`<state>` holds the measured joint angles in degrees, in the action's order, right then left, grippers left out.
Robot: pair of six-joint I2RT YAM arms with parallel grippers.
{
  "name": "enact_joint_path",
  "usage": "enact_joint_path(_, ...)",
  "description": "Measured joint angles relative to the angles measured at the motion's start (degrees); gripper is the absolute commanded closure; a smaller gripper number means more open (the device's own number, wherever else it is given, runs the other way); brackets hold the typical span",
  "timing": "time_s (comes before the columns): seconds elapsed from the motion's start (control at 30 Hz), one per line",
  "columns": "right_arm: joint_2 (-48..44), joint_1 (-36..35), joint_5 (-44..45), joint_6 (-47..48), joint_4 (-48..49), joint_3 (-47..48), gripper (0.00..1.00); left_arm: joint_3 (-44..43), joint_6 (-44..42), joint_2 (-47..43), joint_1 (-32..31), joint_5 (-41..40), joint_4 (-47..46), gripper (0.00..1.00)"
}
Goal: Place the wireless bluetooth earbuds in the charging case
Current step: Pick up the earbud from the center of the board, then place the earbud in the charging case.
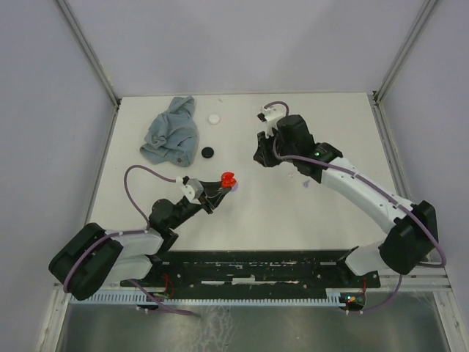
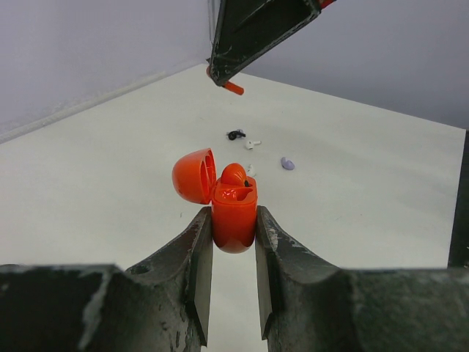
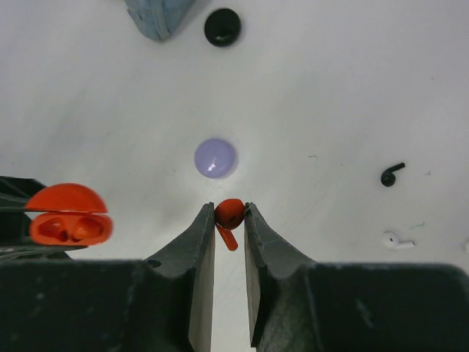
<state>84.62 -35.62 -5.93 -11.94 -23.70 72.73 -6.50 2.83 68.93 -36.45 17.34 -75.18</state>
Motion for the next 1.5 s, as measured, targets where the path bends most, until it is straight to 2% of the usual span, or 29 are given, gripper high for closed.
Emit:
enact_joint_path(0.27, -12.8, -4.9, 0.5, -8.6, 9.2, -8.0, 0.83, -0.8, 0.8, -1.5, 0.0, 1.7, -0.1, 0.97)
enact_joint_path(0.5, -19.0, -9.1, 0.6, -15.2, 20.7, -16.1, 0.84, -1.2, 1.2, -1.6, 0.0, 3.6, -1.5, 0.97)
enact_joint_path(0.73, -19.6, -15.2, 2.9, -18.2, 31.2, -21.6, 0.84, -1.8, 1.2, -3.0, -0.1, 5.2, -3.2, 0.97)
enact_joint_path(1.03, -19.6, -21.9, 8.9, -16.5, 40.9, -24.7, 0.85, -2.3, 2.4, -4.8, -0.4, 5.4, -4.2, 0.97)
enact_joint_path(1.5, -18.9, -25.2, 16.3, -12.2, 45.4, -27.1, 0.85, -2.3, 3.8, -6.1, -0.7, 5.6, -5.3, 0.97)
